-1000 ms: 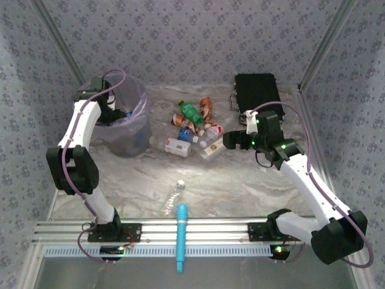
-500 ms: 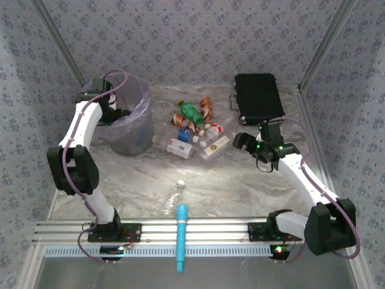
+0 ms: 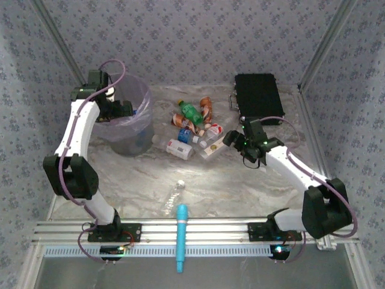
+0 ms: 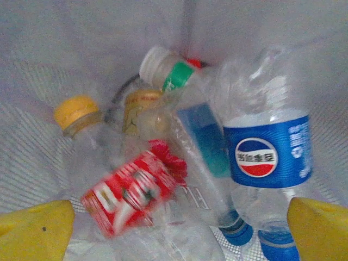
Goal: Put the plastic bottles in the bin
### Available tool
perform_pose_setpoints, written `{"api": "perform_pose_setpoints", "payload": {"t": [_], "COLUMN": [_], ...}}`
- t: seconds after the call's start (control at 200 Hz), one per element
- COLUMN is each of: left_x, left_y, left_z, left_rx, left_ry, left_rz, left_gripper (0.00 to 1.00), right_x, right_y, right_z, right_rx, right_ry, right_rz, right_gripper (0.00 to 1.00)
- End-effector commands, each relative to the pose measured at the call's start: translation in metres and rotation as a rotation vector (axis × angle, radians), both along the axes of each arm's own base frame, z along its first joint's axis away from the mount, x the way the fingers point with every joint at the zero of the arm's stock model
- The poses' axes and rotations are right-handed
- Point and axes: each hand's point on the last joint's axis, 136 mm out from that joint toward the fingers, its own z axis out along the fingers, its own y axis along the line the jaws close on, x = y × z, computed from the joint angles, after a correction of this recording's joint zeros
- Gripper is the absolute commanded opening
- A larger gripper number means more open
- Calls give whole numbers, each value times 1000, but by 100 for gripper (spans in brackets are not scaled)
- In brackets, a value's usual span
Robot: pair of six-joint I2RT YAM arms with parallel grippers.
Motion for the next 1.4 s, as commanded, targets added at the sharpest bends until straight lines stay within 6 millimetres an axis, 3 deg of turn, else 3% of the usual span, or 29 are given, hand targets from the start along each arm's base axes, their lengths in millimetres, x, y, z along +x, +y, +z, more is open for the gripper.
{"api": "perform_pose_setpoints", "payload": {"t": [0.0, 0.31, 0.785, 0.964, 1.104, 1.224, 1.394], "left_x": [-7, -30, -69, -96, -118, -131, -136], "left_y": [0, -7, -41, -79, -122, -156, -179], "left_z": [43, 100, 131, 141, 145, 134, 118], "left_rx": [20, 88, 60, -25, -273, -437, -470], "left_ry": [-101, -261, -363, -407, -428, -390, -342], "left_rz": [1, -32, -134, -231, -342, -432, -497], "left_gripper": [100, 100, 100, 100, 99, 99, 99], "right_x": [13, 37, 68, 70, 73, 75, 71], "right_y": [-1, 9, 23, 23, 22, 24, 20], "right_z": [1, -25, -57, -67, -71, -72, -61], "right_rx": [2, 18, 2, -5, -13, -2, -8], "right_ry": [10, 73, 115, 124, 116, 115, 90], "right_rz": [-123, -227, -247, -256, -261, -261, -256], "right_gripper": [100, 97, 91, 86, 80, 76, 69]}}
